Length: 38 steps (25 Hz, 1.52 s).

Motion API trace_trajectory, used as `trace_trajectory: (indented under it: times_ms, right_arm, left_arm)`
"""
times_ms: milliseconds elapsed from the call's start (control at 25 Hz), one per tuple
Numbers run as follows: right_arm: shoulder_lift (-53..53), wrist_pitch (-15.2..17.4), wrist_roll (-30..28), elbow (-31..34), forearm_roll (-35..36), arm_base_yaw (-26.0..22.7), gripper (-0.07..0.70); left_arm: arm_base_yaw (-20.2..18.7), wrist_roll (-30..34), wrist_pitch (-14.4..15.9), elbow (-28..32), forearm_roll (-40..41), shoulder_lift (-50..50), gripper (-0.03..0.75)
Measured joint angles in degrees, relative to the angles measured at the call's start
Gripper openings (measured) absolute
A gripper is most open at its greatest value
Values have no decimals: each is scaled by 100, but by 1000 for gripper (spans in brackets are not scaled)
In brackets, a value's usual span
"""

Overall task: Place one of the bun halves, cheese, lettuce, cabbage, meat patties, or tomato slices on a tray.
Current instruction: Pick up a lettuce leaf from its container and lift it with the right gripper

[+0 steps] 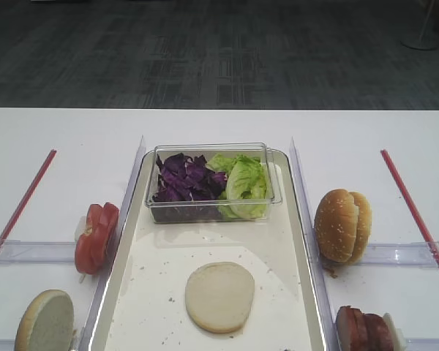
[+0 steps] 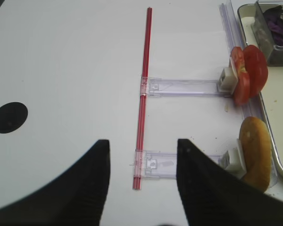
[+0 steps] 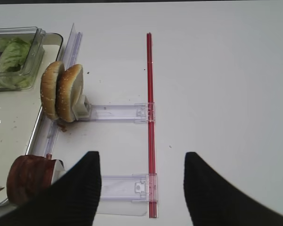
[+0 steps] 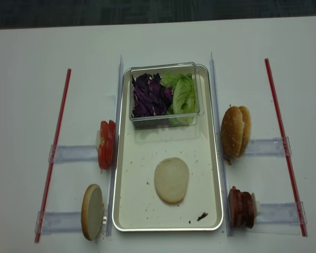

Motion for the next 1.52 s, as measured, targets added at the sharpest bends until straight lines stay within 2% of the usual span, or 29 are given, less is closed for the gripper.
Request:
trace_trajectory:
  times_ms: [1520]
  right_arm:
    - [0,0,23,0,0,0,426]
  left_arm:
    - [0,0,0,0,0,0,302]
